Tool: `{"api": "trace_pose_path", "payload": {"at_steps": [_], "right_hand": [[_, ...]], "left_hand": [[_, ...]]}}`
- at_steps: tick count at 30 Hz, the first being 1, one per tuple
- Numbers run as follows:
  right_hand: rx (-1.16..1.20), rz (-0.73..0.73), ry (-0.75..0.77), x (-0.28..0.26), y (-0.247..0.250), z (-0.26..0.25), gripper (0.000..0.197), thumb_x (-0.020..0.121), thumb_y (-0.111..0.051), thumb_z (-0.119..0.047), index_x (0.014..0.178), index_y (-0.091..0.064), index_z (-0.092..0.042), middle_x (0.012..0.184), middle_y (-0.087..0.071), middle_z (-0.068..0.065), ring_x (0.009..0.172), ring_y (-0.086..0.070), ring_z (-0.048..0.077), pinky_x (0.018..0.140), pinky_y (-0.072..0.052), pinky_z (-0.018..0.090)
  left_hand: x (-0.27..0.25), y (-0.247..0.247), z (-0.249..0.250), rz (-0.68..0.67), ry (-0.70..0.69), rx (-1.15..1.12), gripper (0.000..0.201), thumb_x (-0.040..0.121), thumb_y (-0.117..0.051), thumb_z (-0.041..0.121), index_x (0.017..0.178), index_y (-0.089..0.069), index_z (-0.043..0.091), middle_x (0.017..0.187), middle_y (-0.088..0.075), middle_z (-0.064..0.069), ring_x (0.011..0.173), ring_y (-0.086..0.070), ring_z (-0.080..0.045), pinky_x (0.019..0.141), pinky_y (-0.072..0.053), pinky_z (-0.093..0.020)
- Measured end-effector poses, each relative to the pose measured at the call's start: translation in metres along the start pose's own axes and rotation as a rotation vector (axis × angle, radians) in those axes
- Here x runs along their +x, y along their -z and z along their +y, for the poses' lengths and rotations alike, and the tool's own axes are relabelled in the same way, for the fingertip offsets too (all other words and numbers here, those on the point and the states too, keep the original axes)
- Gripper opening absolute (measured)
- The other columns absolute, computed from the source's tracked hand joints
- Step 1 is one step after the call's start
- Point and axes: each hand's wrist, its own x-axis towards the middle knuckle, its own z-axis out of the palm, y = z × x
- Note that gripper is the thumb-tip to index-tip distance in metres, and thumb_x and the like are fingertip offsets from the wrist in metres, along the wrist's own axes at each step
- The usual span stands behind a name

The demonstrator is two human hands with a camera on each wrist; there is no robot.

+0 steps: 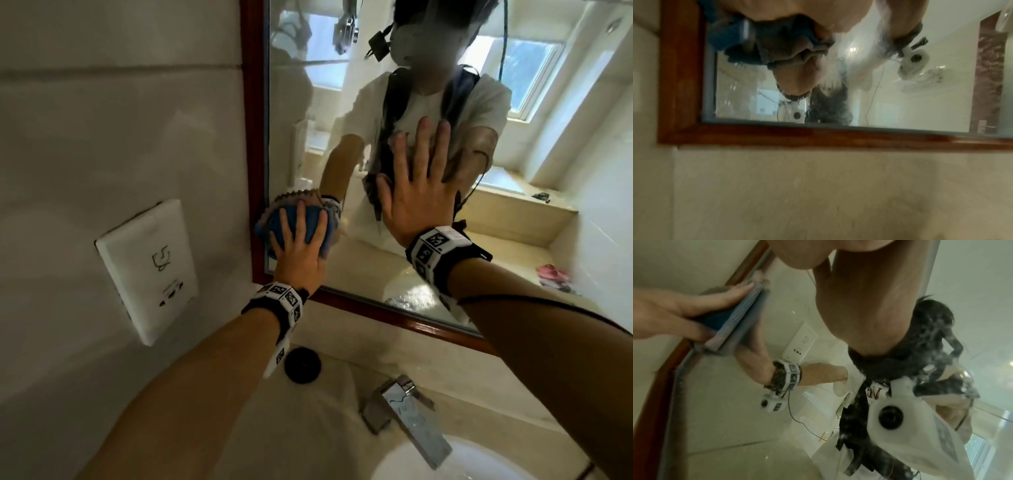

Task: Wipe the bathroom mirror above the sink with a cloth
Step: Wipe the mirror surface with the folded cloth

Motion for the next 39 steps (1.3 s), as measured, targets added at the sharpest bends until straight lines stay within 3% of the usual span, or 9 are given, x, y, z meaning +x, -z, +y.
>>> {"api": "trace_pose_path", "payload": {"at_steps": [3, 7, 10, 13, 21, 27, 30, 34, 39], "right_hand": [[0.021, 0.003, -0.005, -0.001, 0.000, -0.001, 0.064, 0.103, -0.020, -0.051, 0.155, -0.018, -0.014, 0.159, -0.015, 0.021, 0.146, -0.014, 0.044, 0.110, -0.005, 0.068], [0.006, 0.040, -0.017, -0.001, -0.002, -0.003, 0.063, 0.103, -0.024, -0.049, 0.154, -0.023, -0.013, 0.157, -0.022, 0.022, 0.144, -0.020, 0.045, 0.110, -0.012, 0.070], [-0.016, 0.076, -0.018, -0.002, -0.003, -0.003, 0.061, 0.103, -0.028, -0.049, 0.153, -0.026, -0.014, 0.156, -0.026, 0.022, 0.143, -0.024, 0.044, 0.110, -0.014, 0.069], [-0.013, 0.079, -0.016, -0.002, -0.003, -0.003, 0.061, 0.103, -0.028, -0.049, 0.153, -0.025, -0.015, 0.156, -0.025, 0.022, 0.143, -0.023, 0.044, 0.110, -0.015, 0.069], [-0.004, 0.038, 0.008, -0.005, -0.003, -0.001, 0.060, 0.103, -0.021, -0.052, 0.154, -0.023, -0.022, 0.157, -0.022, 0.022, 0.145, -0.020, 0.043, 0.110, -0.010, 0.068], [0.010, 0.024, 0.016, -0.006, -0.003, 0.001, 0.059, 0.102, -0.022, -0.053, 0.155, -0.018, -0.026, 0.158, -0.019, 0.021, 0.145, -0.018, 0.043, 0.110, -0.007, 0.068], [0.027, -0.001, 0.019, -0.007, -0.002, 0.003, 0.060, 0.102, -0.022, -0.053, 0.155, -0.014, -0.027, 0.159, -0.015, 0.021, 0.146, -0.014, 0.043, 0.110, -0.007, 0.069], [0.030, -0.007, 0.019, -0.007, -0.001, 0.001, 0.059, 0.103, -0.020, -0.052, 0.155, -0.014, -0.026, 0.159, -0.015, 0.021, 0.146, -0.013, 0.044, 0.111, -0.009, 0.070], [0.035, -0.002, 0.012, -0.006, 0.001, 0.000, 0.059, 0.103, -0.020, -0.053, 0.155, -0.015, -0.026, 0.159, -0.015, 0.020, 0.146, -0.014, 0.043, 0.111, -0.008, 0.069]], "left_hand": [[-0.015, -0.018, -0.004, -0.001, 0.051, -0.024, 0.090, 0.087, -0.052, 0.026, 0.151, 0.011, 0.032, 0.158, 0.018, -0.009, 0.144, 0.006, -0.048, 0.107, -0.018, -0.074], [-0.036, -0.038, 0.003, 0.071, 0.206, -0.171, 0.073, 0.085, -0.041, 0.024, 0.152, -0.017, 0.010, 0.155, -0.021, -0.032, 0.137, -0.024, -0.058, 0.100, -0.030, -0.072], [-0.055, -0.060, 0.012, 0.030, 0.359, -0.300, 0.078, 0.084, -0.061, 0.017, 0.148, -0.020, 0.003, 0.150, -0.024, -0.039, 0.133, -0.027, -0.062, 0.100, -0.032, -0.072], [-0.061, -0.069, 0.026, -0.014, 0.468, -0.378, 0.096, 0.073, -0.080, 0.019, 0.146, -0.022, -0.005, 0.146, -0.029, -0.042, 0.131, -0.034, -0.061, 0.098, -0.039, -0.066], [-0.068, -0.083, 0.078, -0.002, 0.552, -0.401, 0.086, 0.079, -0.076, 0.031, 0.142, -0.030, -0.006, 0.144, -0.038, -0.037, 0.130, -0.041, -0.054, 0.093, -0.049, -0.059], [-0.080, -0.082, 0.087, -0.106, 0.474, -0.406, 0.102, 0.070, -0.082, 0.039, 0.144, -0.025, -0.002, 0.144, -0.036, -0.039, 0.128, -0.042, -0.057, 0.092, -0.047, -0.064], [-0.068, -0.069, 0.062, -0.121, 0.537, -0.342, 0.106, 0.072, -0.082, 0.035, 0.148, -0.017, -0.001, 0.149, -0.027, -0.039, 0.133, -0.035, -0.057, 0.093, -0.045, -0.065], [-0.042, -0.046, 0.027, -0.100, 0.569, -0.320, 0.089, 0.096, -0.055, 0.027, 0.153, 0.009, 0.002, 0.159, 0.011, -0.028, 0.146, 0.003, -0.048, 0.114, -0.022, -0.061], [-0.024, -0.016, 0.021, 0.000, 0.461, -0.280, 0.086, 0.092, -0.055, 0.019, 0.155, 0.001, 0.005, 0.160, 0.008, -0.027, 0.146, 0.000, -0.048, 0.116, -0.010, -0.060]]}}
